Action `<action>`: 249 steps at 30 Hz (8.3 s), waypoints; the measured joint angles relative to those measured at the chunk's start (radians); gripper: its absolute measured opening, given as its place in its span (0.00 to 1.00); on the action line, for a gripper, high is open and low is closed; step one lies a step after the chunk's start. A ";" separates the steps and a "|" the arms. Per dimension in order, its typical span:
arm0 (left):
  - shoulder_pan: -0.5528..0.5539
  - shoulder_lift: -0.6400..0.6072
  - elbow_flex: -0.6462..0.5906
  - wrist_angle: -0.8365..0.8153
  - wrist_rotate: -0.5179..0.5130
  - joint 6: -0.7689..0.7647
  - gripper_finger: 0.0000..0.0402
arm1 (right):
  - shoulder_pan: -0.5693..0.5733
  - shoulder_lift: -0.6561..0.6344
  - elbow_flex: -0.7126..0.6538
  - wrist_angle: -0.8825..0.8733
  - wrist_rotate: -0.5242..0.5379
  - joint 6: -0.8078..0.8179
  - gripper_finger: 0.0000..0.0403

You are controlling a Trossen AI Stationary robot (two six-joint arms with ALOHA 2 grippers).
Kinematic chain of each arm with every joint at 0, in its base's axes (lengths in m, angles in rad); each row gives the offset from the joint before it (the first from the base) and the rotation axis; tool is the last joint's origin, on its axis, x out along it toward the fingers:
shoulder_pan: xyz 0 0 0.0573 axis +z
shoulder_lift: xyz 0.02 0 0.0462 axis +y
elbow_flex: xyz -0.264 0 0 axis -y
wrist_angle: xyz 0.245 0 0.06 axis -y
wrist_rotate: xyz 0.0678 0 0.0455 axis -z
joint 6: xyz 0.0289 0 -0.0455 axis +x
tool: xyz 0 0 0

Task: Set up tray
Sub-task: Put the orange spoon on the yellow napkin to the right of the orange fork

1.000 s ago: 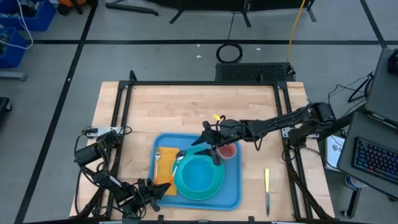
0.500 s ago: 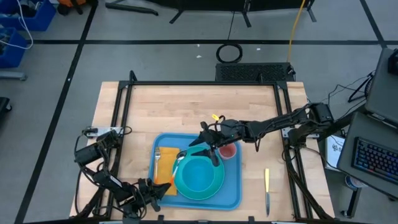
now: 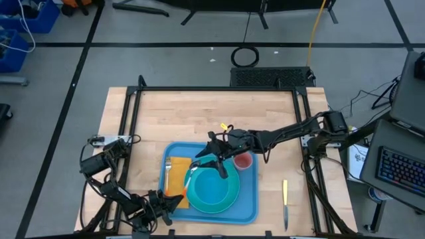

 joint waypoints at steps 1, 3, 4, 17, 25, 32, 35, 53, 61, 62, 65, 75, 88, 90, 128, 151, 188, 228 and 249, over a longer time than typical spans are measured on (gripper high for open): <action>0.000 0.000 0.000 0.002 0.001 0.002 0.01 | 0.000 0.012 0.012 0.004 0.000 0.000 0.43; 0.000 0.000 0.000 0.004 0.003 0.007 0.01 | 0.000 0.025 0.016 -0.020 0.000 -0.001 0.43; -0.002 0.000 0.000 0.004 0.003 0.010 0.01 | 0.000 0.034 0.022 -0.024 0.000 -0.001 0.42; -0.005 0.000 0.000 0.005 0.000 0.014 0.01 | 0.000 0.043 0.027 -0.014 0.000 -0.006 0.36; -0.005 0.000 0.000 0.005 0.001 0.015 0.01 | 0.000 0.043 0.026 0.004 -0.001 -0.024 0.28; -0.005 0.000 0.000 0.005 0.001 0.015 0.02 | 0.000 0.043 0.026 0.006 -0.001 -0.037 0.13; -0.005 0.000 0.000 0.005 0.001 0.016 0.01 | 0.000 0.042 0.026 0.007 0.001 -0.042 0.04; -0.051 -0.059 0.000 0.012 -0.015 0.127 0.12 | -0.015 0.042 0.034 -0.012 -0.003 0.003 0.00; -0.139 -0.203 0.000 0.008 -0.027 0.481 0.15 | -0.018 0.041 0.106 -0.092 0.000 0.027 0.00; -0.147 -0.219 0.000 0.006 -0.028 0.526 0.15 | -0.018 0.041 0.111 -0.097 0.000 0.028 0.00; -0.162 -0.253 0.000 0.006 -0.014 0.640 0.15 | -0.019 0.042 0.135 -0.137 0.000 0.052 0.00; -0.167 -0.273 0.000 0.005 -0.008 0.732 0.16 | -0.020 0.184 0.296 -0.253 -0.026 0.080 0.00; -0.171 -0.273 0.000 0.002 -0.007 0.733 0.16 | -0.042 0.372 0.568 -0.422 -0.132 0.114 0.00; -0.173 -0.273 0.000 0.002 -0.006 0.734 0.16 | -0.047 0.394 0.597 -0.464 -0.134 0.113 0.00; -0.155 -0.291 0.000 0.013 -0.034 1.018 0.16 | -0.101 0.457 0.610 -0.517 -0.105 0.185 0.00; -0.155 -0.291 0.000 0.013 -0.034 1.020 0.16 | -0.106 0.474 0.610 -0.493 -0.156 0.200 0.00; -0.155 -0.291 0.000 0.010 -0.033 1.011 0.16 | -0.080 0.474 0.610 -0.440 -0.127 0.173 0.00; -0.155 -0.290 0.000 0.004 -0.032 1.007 0.16 | -0.100 0.534 0.610 -0.411 -0.156 0.196 0.02; -0.155 -0.290 0.000 0.003 -0.032 1.006 0.16 | -0.100 0.534 0.610 -0.410 -0.155 0.181 0.02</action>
